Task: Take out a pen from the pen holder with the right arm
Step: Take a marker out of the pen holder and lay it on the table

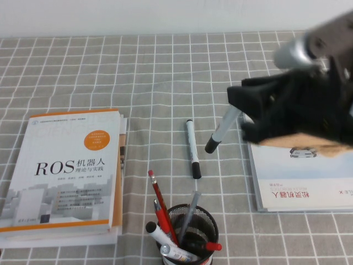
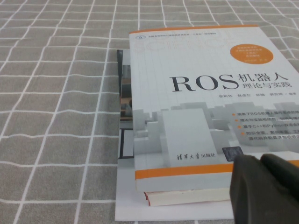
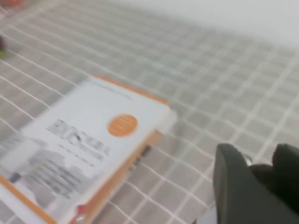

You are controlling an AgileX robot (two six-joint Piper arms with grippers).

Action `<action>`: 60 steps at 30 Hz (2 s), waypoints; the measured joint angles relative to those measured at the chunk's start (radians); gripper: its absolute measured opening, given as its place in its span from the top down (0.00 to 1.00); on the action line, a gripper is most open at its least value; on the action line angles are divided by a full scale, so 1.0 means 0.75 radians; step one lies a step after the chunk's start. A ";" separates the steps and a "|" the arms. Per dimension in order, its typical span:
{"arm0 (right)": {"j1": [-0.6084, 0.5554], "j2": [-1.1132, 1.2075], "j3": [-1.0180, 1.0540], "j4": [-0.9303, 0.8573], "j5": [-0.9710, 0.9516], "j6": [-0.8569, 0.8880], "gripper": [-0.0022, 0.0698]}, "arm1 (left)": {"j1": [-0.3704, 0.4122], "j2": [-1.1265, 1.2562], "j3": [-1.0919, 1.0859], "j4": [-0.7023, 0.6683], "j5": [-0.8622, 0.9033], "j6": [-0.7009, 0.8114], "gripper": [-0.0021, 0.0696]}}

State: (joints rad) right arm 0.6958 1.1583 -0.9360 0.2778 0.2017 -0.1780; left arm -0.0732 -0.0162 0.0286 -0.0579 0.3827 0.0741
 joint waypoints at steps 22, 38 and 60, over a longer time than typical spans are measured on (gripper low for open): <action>-0.307 1.164 -1.356 0.067 1.243 0.201 0.81 | 0.000 0.000 0.000 0.000 0.000 0.000 0.98; -0.364 1.490 -1.566 0.097 1.350 0.285 0.81 | 0.000 0.000 0.000 0.000 0.000 0.000 0.98; -0.370 1.578 -1.568 0.107 1.172 0.285 0.62 | 0.000 0.000 0.000 0.000 0.000 0.000 0.98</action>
State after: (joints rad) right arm 0.4186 2.3420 -2.1123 0.3582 1.0809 0.0360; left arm -0.0732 -0.0162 0.0286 -0.0579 0.3827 0.0741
